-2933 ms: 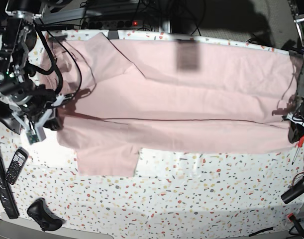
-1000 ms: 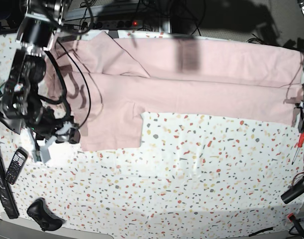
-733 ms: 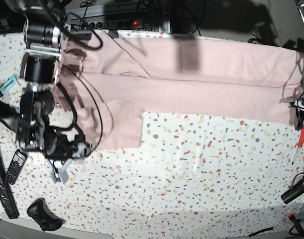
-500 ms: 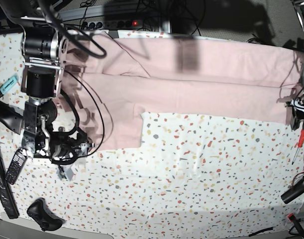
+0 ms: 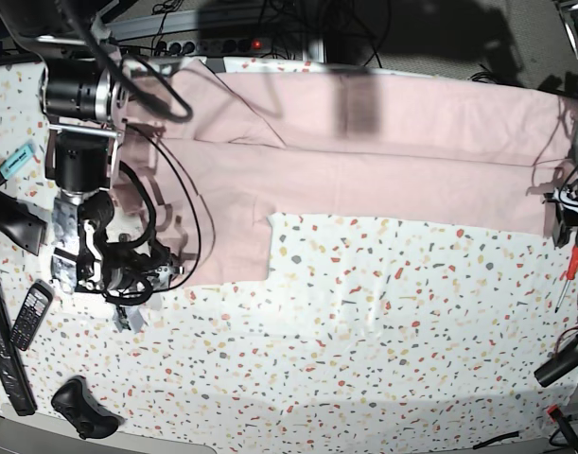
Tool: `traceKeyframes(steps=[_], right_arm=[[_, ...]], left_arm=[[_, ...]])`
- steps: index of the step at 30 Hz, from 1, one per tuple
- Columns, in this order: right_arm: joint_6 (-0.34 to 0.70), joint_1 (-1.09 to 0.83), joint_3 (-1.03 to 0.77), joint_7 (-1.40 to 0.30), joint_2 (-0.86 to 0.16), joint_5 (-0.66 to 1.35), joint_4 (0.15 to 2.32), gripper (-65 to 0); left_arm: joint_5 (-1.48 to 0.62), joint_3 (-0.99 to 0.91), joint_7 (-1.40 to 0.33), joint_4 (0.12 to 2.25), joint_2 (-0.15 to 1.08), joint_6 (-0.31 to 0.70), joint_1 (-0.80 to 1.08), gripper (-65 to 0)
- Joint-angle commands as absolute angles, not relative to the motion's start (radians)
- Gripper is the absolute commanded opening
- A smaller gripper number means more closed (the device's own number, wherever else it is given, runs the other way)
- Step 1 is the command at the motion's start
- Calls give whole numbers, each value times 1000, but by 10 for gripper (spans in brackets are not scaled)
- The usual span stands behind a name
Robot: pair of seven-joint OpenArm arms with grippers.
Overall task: Fold the T-shirt properly
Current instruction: 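Release the fabric and reposition the right gripper at the shirt's folded end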
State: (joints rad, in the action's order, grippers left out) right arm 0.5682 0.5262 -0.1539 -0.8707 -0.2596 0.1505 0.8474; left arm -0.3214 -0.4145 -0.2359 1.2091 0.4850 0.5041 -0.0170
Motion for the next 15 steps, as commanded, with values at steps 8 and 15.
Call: traceKeyframes(steps=[8,15], right_arm=[[567,546,-154,-875,-238,124,846,-620],[694,544,-154,-868,-235,105,889,-650]], left_arm=[[-334,-421,-209,1227,508,501,-33,-396],[-334,-422,-209,1227,507,501,-33,-396]])
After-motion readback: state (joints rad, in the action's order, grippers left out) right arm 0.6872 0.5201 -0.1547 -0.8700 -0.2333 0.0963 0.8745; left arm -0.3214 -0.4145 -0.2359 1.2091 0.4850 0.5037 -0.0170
